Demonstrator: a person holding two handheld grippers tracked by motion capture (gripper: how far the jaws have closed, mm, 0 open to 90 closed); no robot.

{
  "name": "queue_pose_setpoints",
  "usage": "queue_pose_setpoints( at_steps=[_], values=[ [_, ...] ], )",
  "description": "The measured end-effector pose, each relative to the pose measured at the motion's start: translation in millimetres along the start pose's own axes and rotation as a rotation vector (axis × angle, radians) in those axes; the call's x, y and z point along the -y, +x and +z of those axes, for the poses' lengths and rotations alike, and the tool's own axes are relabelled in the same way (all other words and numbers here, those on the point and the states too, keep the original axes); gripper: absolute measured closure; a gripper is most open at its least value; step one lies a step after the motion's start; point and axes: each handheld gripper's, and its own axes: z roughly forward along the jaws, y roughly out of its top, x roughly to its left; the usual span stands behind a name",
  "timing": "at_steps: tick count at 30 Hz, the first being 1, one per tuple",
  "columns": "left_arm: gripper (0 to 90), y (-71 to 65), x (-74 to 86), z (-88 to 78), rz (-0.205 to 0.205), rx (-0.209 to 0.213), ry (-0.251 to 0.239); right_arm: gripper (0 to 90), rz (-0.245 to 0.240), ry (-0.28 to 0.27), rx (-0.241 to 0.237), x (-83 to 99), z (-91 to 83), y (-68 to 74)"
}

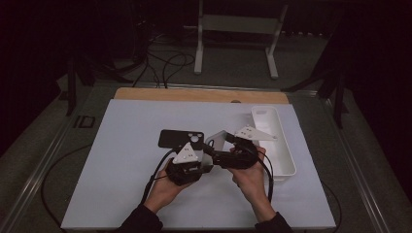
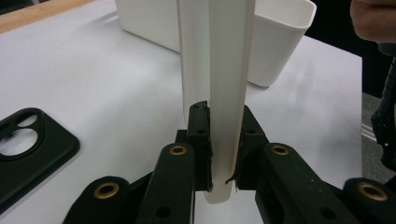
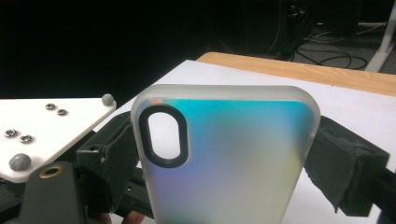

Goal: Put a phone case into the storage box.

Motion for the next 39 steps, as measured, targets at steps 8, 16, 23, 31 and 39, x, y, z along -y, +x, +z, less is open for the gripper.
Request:
queue_pose_setpoints(
  at_steps=[8, 16, 23, 31, 39],
  values=[
    [49.3, 8.2, 4.8, -13.2, -0.044, -0.052, -0.036, 16.7, -0.007, -0.003, 0.001, 0.0, -1.0, -1.9],
    [25.7, 11.9, 14.0, -35.2, -0.052, -0.174, -0.07, 16.8, -0.02, -0.01, 0.023, -1.2, -2.9, -4.5],
    [14.8, 19.6, 23.0, -56.8, -0.08, -0.228, -0.106, 16.8, -0.022, -0.013, 0.033, -2.0, -3.9, -7.4],
    [1.9, 32.2, 42.3, -80.3, -0.117, -0.258, -0.124, 16.8, -0.036, -0.018, 0.047, -3.8, -5.8, -9.4],
    [0.1, 42.2, 68.0, -101.4, -0.145, -0.336, -0.148, 16.8, -0.038, -0.017, 0.055, -5.5, -6.5, -11.5]
  ],
)
